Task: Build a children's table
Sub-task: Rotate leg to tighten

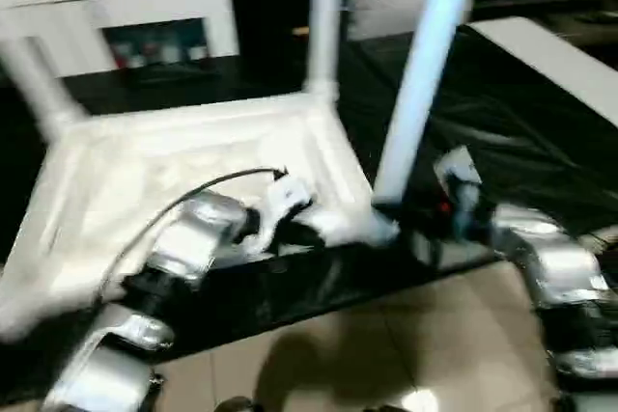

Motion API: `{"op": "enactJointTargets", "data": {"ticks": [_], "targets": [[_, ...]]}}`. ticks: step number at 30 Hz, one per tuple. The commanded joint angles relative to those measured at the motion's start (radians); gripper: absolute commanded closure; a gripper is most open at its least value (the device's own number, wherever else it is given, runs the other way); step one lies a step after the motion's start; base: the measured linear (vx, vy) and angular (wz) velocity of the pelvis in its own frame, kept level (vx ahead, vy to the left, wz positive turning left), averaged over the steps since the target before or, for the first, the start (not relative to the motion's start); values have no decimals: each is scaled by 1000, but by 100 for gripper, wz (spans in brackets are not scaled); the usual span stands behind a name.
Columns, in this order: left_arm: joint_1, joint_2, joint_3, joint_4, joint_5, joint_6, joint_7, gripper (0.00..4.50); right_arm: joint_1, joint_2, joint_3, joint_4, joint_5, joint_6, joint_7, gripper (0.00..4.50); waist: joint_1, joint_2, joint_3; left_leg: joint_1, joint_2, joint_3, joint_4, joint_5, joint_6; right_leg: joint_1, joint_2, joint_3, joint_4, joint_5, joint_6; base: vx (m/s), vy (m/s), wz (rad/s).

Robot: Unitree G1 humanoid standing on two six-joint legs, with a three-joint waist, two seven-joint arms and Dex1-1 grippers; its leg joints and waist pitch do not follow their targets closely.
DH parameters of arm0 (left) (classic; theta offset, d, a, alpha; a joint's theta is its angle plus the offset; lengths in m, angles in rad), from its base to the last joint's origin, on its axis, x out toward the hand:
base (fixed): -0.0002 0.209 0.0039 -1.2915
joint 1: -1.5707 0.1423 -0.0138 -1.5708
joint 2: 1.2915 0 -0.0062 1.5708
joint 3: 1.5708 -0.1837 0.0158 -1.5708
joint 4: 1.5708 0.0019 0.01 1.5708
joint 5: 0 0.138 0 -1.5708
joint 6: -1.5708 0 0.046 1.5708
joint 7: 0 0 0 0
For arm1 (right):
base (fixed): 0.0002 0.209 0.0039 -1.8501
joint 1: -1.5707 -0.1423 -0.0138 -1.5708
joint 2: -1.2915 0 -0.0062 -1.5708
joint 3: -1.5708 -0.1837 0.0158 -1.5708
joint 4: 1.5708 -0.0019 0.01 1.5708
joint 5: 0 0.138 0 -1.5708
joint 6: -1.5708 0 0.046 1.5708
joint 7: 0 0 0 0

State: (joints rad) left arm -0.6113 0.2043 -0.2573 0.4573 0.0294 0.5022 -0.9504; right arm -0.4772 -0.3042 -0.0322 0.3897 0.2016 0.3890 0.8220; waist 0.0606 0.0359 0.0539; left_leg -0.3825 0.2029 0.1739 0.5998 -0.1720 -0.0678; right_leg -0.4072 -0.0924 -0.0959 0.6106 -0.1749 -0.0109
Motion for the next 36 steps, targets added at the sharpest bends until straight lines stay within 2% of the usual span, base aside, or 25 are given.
{"op": "enactJointTargets", "data": {"ticks": [1, 3, 4, 6, 7, 9, 10, 11, 13, 14, 18, 23, 28, 29, 30, 31, 33, 34, 36], "targets": [[-49, -97, 50, -26, -61, 43, 116, 450, -44, 76, 45, 67, -39, 35, -161, 252, 1, -17, -62, 6, 14, -9, -71, -214, 20, 54, -55, 39, -94, -369, -165, 0, 0, 0], [-58, -126, 68, -13, -54, 53, 174, 450, -65, 112, 22, 104, -43, 44, -245, 252, -4, -18, -65, 5, 11, -6, -68, -195, 35, 55, -53, 39, -94, -338, -170, 0, 0, 0], [-63, -144, 76, -4, -43, 40, 220, 450, -74, 134, 1, 130, -28, 2, -261, 252, -5, -17, -67, 6, 11, -5, -65, -185, 47, 54, -54, 41, -95, -316, -175, 0, 0, 0], [-67, -152, 77, 0, -38, 30, 237, 450, -78, 141, -3, 142, -32, -29, -266, 185, -2, -15, -71, 5, 12, -4, -63, -168, 58, 57, -53, 41, -91, -278, -182, 0, 0, 0], [-68, -153, 76, 1, -38, 29, 237, 450, -79, 142, -3, 144, -36, -35, -270, 185, 1, -16, -72, 4, 13, -3, -63, -136, 79, 59, -49, 42, -84, -211, -197, 0, 0, 0], [-56, -145, 54, -27, -26, 12, 214, 450, -76, 157, -25, 123, -13, -29, -255, 179, 3, -14, -72, 2, 14, -4, -63, -120, 95, 61, -50, 41, -80, -181, -207, 0, 0, 0], [-51, -140, 47, -38, -21, 9, 206, 450, -72, 158, -25, 112, -11, -31, -246, 150, 5, -14, -73, 3, 16, -5, -64, -117, 96, 62, -50, 41, -78, -172, -212, 0, 0, 0], [-46, -132, 39, -45, -17, -4, 194, 450, -66, 151, -20, 103, -14, -32, -235, 150, 7, -7, -76, 4, 16, -5, -63, -115, 95, 63, -51, 41, -76, -164, -216, 0, 0, 0], [-38, -118, 32, -51, -17, -10, 184, 450, -53, 132, -11, 92, -12, -51, -205, 132, 6, -10, -76, 4, 17, -5, -64, -120, 96, 63, -50, 41, -74, -140, -225, 0, 0, 0], [-32, -102, 23, -51, -16, -26, 167, 450, -45, 114, -8, 88, -12, -67, -183, 106, 9, -11, -74, 6, 18, -4, -63, -134, 95, 63, -52, 41, -77, -153, -224, 0, 0, 0], [-19, -51, -10, -45, -7, -97, 102, 450, -22, 50, -1, 67, -4, -102, -98, 89, 11, -12, -74, 5, 18, -2, -63, -147, 93, 63, -52, 43, -78, -179, -217, 0, 0, 0], [-9, 17, -44, -34, -9, -185, -23, 450, 16, -65, 22, 10, 5, -130, 98, 47, 27, -14, -75, 8, 22, -2, -62, -151, 94, 61, -53, 45, -77, -189, -209, 0, 0, 0], [-3, 73, -84, -31, -19, -267, -135, 450, 38, -127, 39, -22, 40, -150, 227, 47, 46, -13, -77, 10, 27, -1, -62, -137, 99, 57, -53, 47, -71, -171, -215, 0, 0, 0], [0, 120, -118, -35, -21, -320, -229, 450, 48, -170, 57, -32, 57, -177, 324, 47, 49, -12, -77, 11, 27, -2, -61, -136, 98, 57, -54, 46, -70, -170, -216, 0, 0, 0], [0, 127, -123, -35, -20, -328, -242, 450, 49, -176, 60, -33, 58, -183, 337, 47, 56, -12, -77, 12, 29, 0, -61, -145, 100, 55, -53, 47, -71, -175, -215, 0, 0, 0], [-2, 151, -140, -31, -15, -354, -289, 450, 51, -197, 74, -34, 61, -195, 390, 47, 61, -17, -77, 11, 29, 0, -61, -147, 100, 55, -53, 47, -69, -175, -216, 0, 0, 0], [-4, 165, -150, -26, -11, -376, -320, 450, 51, -209, 84, -34, 66, -191, 427, 47, 66, -14, -76, 13, 31, 0, -61, -153, 98, 52, -55, 47, -69, -182, -219, 0, 0, 0], [-5, 172, -154, -23, -10, -389, -340, 450, 53, -216, 91, -40, 70, -181, 452, 64, 70, -20, -75, 14, 31, 0, -63, -164, 90, 52, -56, 48, -71, -207, -216, 0, 0, 0], [-9, 194, -170, -23, -6, -422, -390, 450, 63, -241, 123, -73, 84, -133, 531, 64, 78, -15, -74, 16, 32, -1, -63, -178, 86, 51, -56, 47, -72, -232, -210, 0, 0, 0]]}}
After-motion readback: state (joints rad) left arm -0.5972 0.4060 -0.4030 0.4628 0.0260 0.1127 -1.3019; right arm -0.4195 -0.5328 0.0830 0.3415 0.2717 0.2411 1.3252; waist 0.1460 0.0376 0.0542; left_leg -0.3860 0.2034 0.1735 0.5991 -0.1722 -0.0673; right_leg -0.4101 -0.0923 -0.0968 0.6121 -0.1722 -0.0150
